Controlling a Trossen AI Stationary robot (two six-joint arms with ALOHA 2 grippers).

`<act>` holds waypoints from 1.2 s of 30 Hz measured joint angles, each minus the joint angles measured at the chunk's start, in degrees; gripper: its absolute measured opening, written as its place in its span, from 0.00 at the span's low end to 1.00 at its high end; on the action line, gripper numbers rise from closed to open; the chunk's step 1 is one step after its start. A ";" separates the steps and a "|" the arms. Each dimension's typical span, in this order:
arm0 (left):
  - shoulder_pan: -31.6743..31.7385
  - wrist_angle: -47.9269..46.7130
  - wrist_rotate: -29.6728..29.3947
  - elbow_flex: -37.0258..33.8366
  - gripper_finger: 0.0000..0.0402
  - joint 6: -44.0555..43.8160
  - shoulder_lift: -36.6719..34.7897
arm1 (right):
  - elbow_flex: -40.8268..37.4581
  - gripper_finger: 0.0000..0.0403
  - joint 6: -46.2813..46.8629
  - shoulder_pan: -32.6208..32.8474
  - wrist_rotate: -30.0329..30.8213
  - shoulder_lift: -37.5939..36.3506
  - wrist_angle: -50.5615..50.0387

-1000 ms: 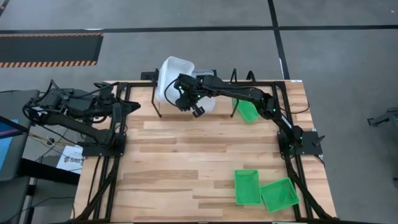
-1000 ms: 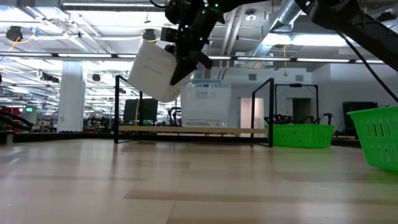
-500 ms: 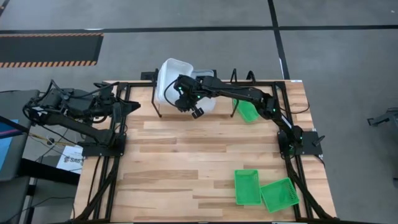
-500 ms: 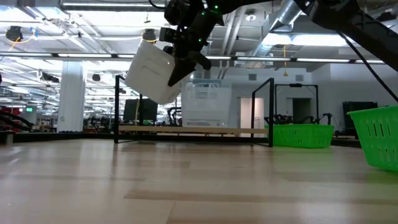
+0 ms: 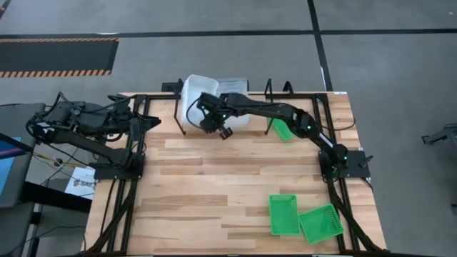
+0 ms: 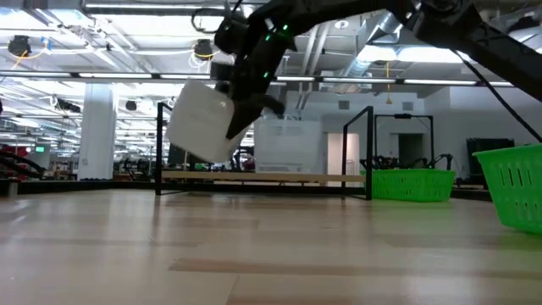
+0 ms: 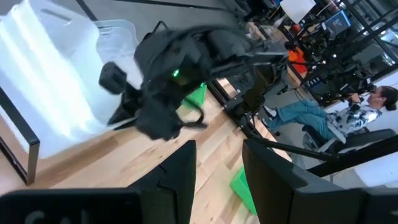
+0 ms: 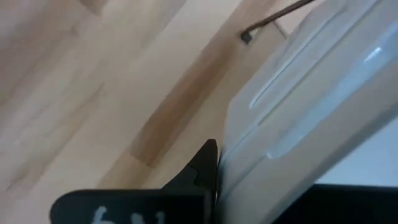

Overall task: Stack baskets on shelf by color
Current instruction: Put the stacked white bins on the shelf

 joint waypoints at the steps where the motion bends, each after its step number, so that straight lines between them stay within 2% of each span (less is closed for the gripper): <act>1: -0.01 -0.08 -0.01 0.00 0.30 0.00 0.00 | -0.07 0.12 -0.38 0.06 1.09 0.36 -0.14; 6: 0.00 -0.29 0.01 0.00 0.30 -0.08 -0.02 | 0.00 0.12 -0.60 0.40 5.87 1.17 2.09; 17: 0.00 -0.33 0.08 0.00 0.30 0.02 -0.02 | 0.02 0.15 0.83 0.42 4.19 1.15 -1.17; 23: 0.00 -0.39 0.08 0.00 0.30 0.20 -0.02 | 0.06 0.26 2.09 0.42 3.82 1.07 -0.40; 31: 0.00 -1.49 0.18 0.00 0.30 -0.07 -0.02 | 0.13 0.47 3.58 0.46 4.02 0.99 2.19; 36: 0.00 -1.56 0.28 0.00 0.30 -0.07 -0.02 | 1.42 0.58 3.61 0.86 7.44 0.97 2.90</act>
